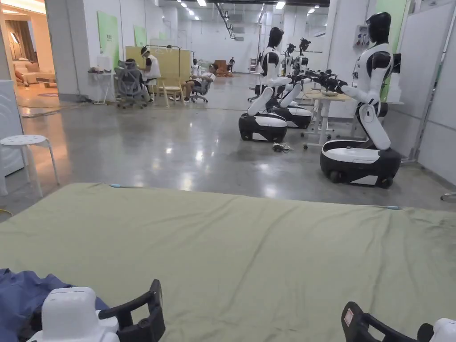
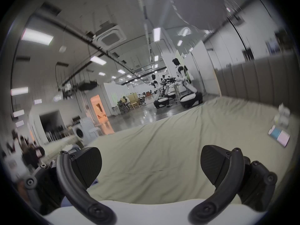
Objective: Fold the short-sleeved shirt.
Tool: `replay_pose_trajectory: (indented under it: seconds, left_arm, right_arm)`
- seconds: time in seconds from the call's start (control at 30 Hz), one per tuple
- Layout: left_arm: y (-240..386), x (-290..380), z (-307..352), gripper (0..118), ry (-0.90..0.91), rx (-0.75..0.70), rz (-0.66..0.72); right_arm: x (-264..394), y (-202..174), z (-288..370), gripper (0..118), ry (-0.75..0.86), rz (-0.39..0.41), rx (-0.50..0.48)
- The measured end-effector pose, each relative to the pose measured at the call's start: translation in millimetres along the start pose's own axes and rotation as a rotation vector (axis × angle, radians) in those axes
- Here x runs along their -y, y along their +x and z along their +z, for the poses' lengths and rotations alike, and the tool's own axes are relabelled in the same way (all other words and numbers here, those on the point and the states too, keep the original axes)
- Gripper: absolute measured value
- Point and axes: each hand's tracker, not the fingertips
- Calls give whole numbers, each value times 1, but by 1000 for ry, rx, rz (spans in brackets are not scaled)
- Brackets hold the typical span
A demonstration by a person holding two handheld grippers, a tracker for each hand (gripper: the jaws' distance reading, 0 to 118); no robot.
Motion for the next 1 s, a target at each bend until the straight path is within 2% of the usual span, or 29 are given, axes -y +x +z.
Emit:
replay_pose_trajectory:
  seconds: [0.1,0.23,0.47,0.6,1.0]
  left_arm:
    - [3,2,-5,117,8,-6,-10]
    - [-1,0,-10,117,10,-6,-2]
    - [0,-3,-11,118,7,9,0]
    - [2,-3,-10,118,7,19,-15]
    - [11,-6,-8,117,46,19,-61]
  right_arm:
    - [0,-13,0,118,30,82,46]
    - [-5,-23,3,118,50,141,10]
    - [-7,-27,2,118,35,150,-14]
    - [-5,-30,0,118,20,236,30]
    - [-11,-27,2,118,27,208,31]
